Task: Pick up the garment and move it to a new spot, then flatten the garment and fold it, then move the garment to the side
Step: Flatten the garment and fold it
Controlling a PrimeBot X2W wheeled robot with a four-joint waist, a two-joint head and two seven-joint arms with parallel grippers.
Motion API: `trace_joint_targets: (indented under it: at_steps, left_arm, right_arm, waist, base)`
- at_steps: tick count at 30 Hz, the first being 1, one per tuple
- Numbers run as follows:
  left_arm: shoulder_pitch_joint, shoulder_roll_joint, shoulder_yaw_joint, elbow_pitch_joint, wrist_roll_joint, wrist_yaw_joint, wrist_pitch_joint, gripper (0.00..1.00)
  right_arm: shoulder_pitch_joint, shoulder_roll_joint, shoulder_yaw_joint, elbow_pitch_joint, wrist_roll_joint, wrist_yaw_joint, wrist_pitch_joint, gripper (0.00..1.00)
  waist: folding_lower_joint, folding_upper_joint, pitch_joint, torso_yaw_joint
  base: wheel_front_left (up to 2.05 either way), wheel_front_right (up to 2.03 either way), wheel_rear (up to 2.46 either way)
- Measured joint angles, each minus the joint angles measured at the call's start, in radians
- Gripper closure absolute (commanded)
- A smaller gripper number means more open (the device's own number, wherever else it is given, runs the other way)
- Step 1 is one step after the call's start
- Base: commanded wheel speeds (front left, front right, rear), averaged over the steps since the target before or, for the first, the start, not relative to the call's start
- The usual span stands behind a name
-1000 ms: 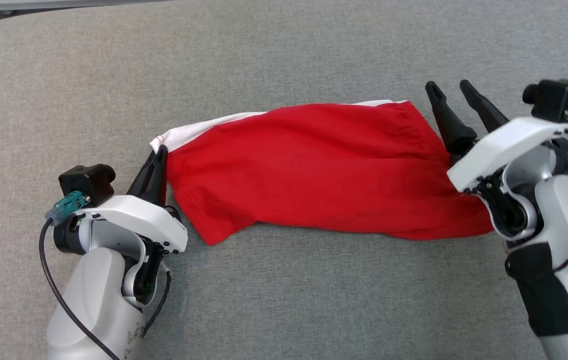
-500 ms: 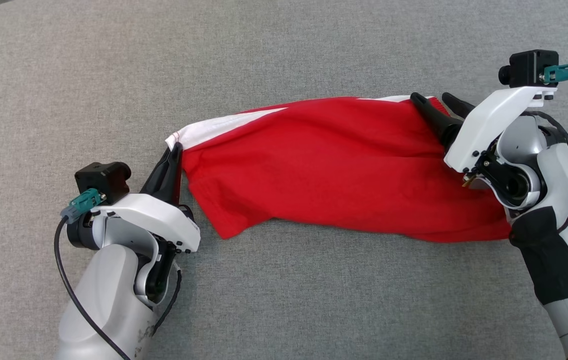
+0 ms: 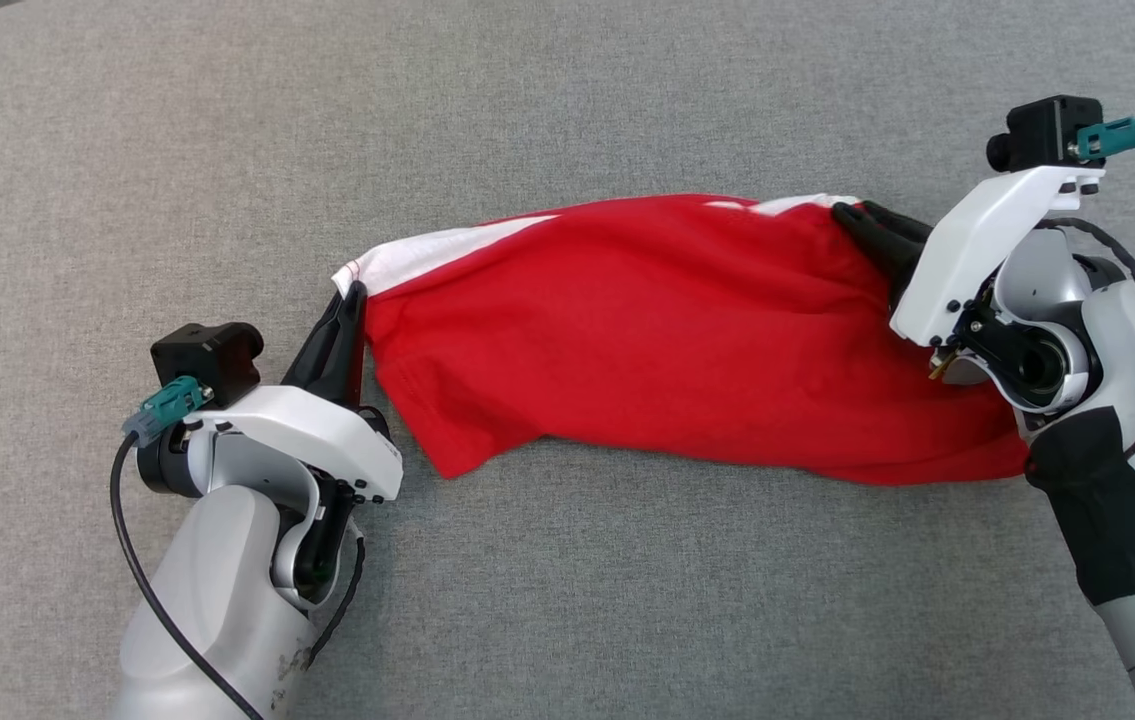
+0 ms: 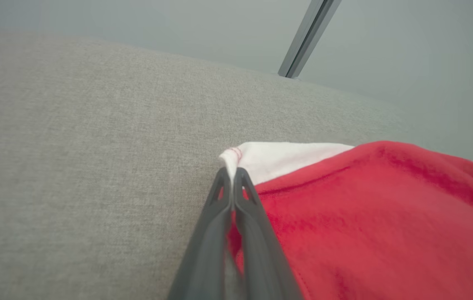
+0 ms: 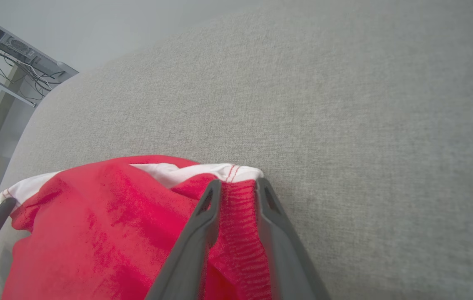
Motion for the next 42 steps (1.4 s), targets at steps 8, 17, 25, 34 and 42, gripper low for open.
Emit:
trace_joint_targets:
  at_steps: [8,17,25,34,42]
  left_arm:
    - [-0.003,0.001,-0.005,0.013,-0.003,0.000,-0.008,1.00]
    - [-0.003,0.008,-0.006,0.024,-0.012,0.001,-0.025,1.00]
    - [0.003,0.024,0.002,0.013,-0.020,0.009,-0.037,1.00]
    - [0.027,0.042,0.012,-0.030,-0.024,0.024,-0.049,1.00]
    - [0.035,0.060,0.014,-0.078,-0.026,0.032,-0.062,1.00]
  right_arm:
    - [0.000,-0.007,0.020,-0.040,0.017,0.000,-0.011,1.00]
    - [0.052,-0.092,0.113,-0.198,0.056,0.000,-0.146,1.00]
    - [0.132,-0.182,0.183,-0.326,0.118,0.000,-0.324,1.00]
    - [0.182,-0.226,0.217,-0.357,0.157,0.000,-0.431,1.00]
    - [0.146,-0.209,0.182,-0.344,0.195,0.000,-0.493,1.00]
  waist:
    - [0.0000,0.0000,-0.006,0.003]
    - [0.0000,0.0000,-0.037,0.007]
    - [0.0000,0.0000,-0.077,-0.006]
    - [0.0000,0.0000,-0.133,-0.031]
    - [0.0000,0.0000,-0.185,-0.053]
  base:
    - [0.00,0.00,0.00]
    - [0.00,0.00,0.00]
    - [0.00,0.00,0.00]
    - [0.00,0.00,0.00]
    - [0.00,0.00,0.00]
